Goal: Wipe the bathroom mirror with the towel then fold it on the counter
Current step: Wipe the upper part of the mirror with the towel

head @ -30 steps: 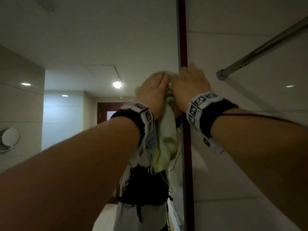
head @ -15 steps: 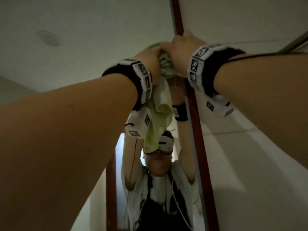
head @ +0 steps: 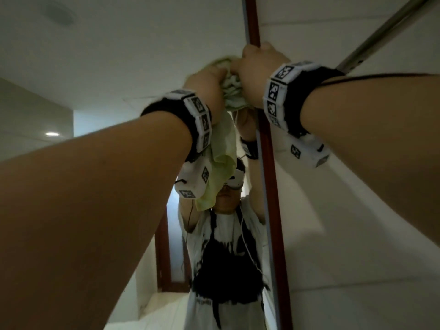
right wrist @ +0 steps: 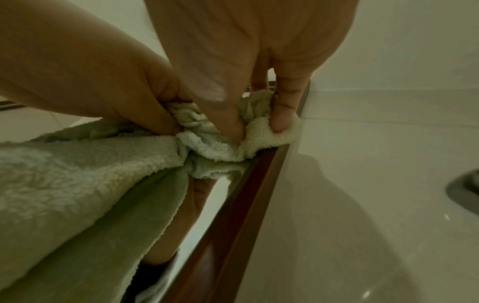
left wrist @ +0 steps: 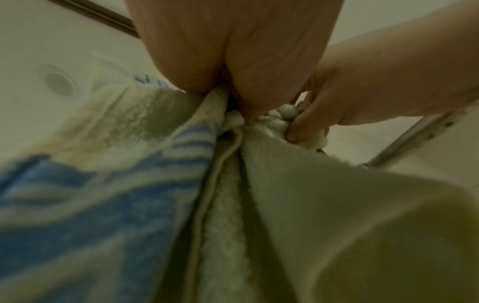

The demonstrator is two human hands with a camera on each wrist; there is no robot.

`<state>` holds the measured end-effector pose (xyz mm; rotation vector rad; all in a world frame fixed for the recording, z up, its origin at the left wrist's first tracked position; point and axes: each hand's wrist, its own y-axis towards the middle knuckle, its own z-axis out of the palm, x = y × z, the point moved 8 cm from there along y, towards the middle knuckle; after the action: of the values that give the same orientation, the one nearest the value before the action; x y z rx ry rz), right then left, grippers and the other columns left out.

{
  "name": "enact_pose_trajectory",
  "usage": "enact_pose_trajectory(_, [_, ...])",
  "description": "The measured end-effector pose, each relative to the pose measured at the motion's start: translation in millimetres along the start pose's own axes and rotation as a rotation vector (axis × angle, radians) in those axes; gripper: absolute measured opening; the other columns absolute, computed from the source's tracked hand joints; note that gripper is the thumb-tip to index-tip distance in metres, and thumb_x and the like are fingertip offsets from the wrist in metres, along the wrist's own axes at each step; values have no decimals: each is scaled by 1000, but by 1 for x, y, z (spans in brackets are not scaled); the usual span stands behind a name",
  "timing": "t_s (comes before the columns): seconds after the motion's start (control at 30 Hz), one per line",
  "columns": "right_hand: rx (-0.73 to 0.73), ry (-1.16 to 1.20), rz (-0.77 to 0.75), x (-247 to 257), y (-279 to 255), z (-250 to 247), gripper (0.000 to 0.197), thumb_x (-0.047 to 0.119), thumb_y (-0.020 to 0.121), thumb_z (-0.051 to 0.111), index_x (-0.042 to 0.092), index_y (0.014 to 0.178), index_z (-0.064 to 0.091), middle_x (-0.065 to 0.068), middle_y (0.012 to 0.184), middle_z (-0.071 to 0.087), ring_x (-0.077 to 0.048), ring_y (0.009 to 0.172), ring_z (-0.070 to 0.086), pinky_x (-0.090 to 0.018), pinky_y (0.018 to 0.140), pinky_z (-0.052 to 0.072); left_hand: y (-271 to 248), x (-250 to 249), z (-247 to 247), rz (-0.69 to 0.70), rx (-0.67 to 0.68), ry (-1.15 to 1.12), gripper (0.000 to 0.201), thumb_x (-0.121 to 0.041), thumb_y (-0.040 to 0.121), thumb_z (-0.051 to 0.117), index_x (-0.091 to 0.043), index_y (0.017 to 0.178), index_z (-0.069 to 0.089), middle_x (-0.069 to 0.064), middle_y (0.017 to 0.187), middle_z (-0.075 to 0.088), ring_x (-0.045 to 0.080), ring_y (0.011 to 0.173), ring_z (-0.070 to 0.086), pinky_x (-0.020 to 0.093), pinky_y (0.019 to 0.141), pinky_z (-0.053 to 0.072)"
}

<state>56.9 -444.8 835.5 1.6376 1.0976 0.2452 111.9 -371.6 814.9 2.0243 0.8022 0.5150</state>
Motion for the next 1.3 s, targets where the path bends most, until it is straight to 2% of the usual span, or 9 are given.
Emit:
enact_pose_trajectory(0.2, [-11, 161, -43, 20, -64, 29, 37, 12, 92, 52, 13, 129, 54, -16, 125, 44, -40, 113, 43, -42, 78, 42, -62, 1, 35, 49, -80, -168, 66, -13, 99, 53, -29, 158, 30, 0, 165, 30, 21, 149, 33, 30, 123, 23])
enact_pose_trajectory(0.3, [9, 191, -60, 31, -91, 43, 47, 16, 84, 66, 17, 129, 53, -13, 122, 44, -38, 110, 44, -40, 74, 43, -89, 0, 55, 16, -45, -151, 71, -13, 98, 55, -31, 160, 25, -1, 169, 20, 21, 153, 22, 32, 124, 16])
enact_pose_trajectory(0.6, [68, 293, -78, 76, -192, 80, 55, 28, 84, 70, 19, 133, 48, -9, 124, 44, -34, 105, 45, -35, 62, 38, -199, -3, 117, -25, 75, -266, 77, -22, 98, 58, -32, 162, 17, -6, 170, 8, 16, 155, 16, 25, 121, 11])
enact_pose_trajectory(0.73, [93, 291, -64, 90, -228, 95, 42, 13, 92, 53, 19, 133, 48, -9, 126, 44, -33, 106, 45, -35, 61, 36, -231, -4, 144, 11, 97, -231, 76, -24, 98, 57, -30, 162, 16, -4, 170, 10, 15, 155, 14, 31, 126, 13])
enact_pose_trajectory(0.87, [197, 329, -98, 109, -268, 117, 41, 11, 92, 49, 21, 132, 48, -6, 129, 42, -30, 104, 44, -34, 60, 36, -271, -6, 169, 82, 192, -144, 71, -21, 103, 50, -28, 163, 12, -6, 170, 8, 12, 156, 9, 24, 122, 0])
enact_pose_trajectory(0.97, [354, 351, -133, 121, -295, 134, 44, 13, 94, 51, 22, 137, 46, -7, 145, 33, -28, 109, 44, -34, 71, 46, -296, -10, 174, 141, 338, -42, 65, -26, 107, 42, -29, 163, 9, -8, 170, 4, 11, 156, 6, 32, 126, 16])
enact_pose_trajectory(1.1, [480, 388, -145, 119, -291, 129, 49, 11, 89, 57, 20, 135, 45, -9, 140, 33, -29, 114, 44, -41, 88, 52, -295, -17, 145, 218, 411, 11, 61, -32, 104, 47, -29, 160, 22, -6, 167, 21, 17, 153, 23, 46, 120, 28])
enact_pose_trajectory(1.2, [284, 364, -128, 98, -252, 89, 54, 12, 88, 61, 19, 138, 40, -11, 130, 39, -30, 112, 47, -37, 80, 49, -259, -10, 96, 196, 176, -55, 57, -28, 98, 56, -34, 150, 35, -7, 158, 37, 21, 145, 37, 50, 113, 40])
enact_pose_trajectory(1.3, [23, 357, -64, 69, -203, 41, 35, 15, 89, 63, 16, 118, 42, -10, 113, 41, -29, 93, 51, -38, 67, 50, -207, -7, 53, 176, -13, -105, 51, -25, 93, 61, -28, 142, 49, 0, 145, 49, 25, 131, 48, 45, 104, 49])
